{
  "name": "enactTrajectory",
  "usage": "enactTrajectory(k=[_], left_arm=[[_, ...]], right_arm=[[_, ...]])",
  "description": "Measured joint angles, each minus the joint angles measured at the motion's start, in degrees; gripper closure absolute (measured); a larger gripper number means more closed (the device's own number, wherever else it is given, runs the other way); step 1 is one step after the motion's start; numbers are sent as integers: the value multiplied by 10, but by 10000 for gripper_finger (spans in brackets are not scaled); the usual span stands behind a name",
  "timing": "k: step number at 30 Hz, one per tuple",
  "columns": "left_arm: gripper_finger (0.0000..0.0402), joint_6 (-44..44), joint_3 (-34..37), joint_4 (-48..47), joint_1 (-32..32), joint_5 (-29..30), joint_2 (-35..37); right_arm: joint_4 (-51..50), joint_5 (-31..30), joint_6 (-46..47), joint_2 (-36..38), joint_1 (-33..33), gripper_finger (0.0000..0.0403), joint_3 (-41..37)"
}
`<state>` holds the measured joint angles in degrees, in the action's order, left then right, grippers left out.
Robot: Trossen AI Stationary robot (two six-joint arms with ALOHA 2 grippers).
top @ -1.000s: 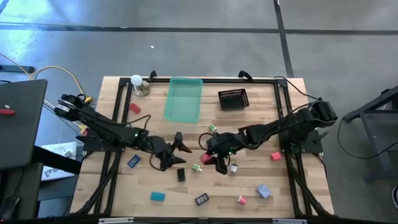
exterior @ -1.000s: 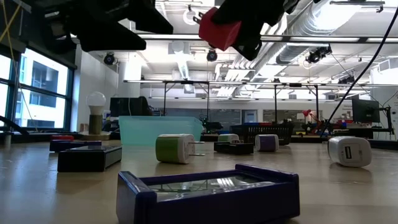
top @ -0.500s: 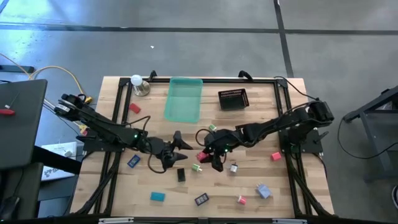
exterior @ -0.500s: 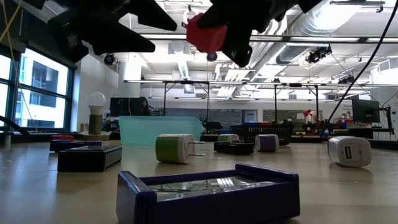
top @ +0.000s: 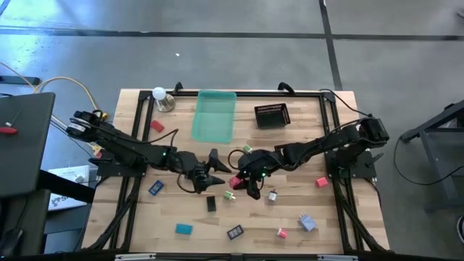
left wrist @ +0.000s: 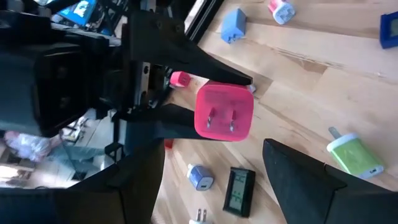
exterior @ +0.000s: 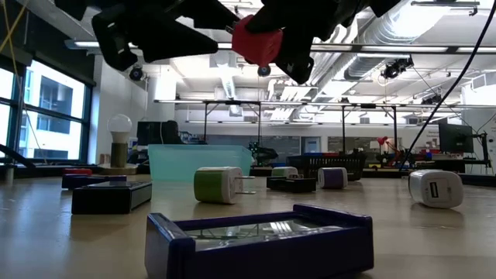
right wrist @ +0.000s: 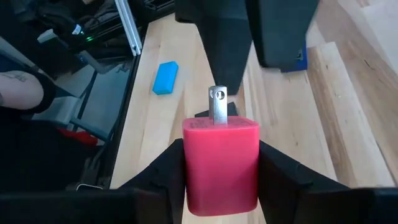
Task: Pick & Place Office items
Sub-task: Put the top pink charger adapter into the green bin
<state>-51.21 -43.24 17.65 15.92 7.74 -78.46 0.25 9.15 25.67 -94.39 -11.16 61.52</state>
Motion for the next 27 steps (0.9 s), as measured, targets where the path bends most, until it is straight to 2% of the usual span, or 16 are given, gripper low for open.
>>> enactTrajectory(k=[10,15,27], left_arm=[[138,-18,-53,-2,-2,-6,-66],[138,-10,-76,-2,-1,-28,-93],[138,-26,-77,9,0,-34,-96]], right_arm=[[-9,-2,-2,0,0,266,0],[-12,-2,-5,0,0,266,0],[-17,-2,-5,1,0,265,0]])
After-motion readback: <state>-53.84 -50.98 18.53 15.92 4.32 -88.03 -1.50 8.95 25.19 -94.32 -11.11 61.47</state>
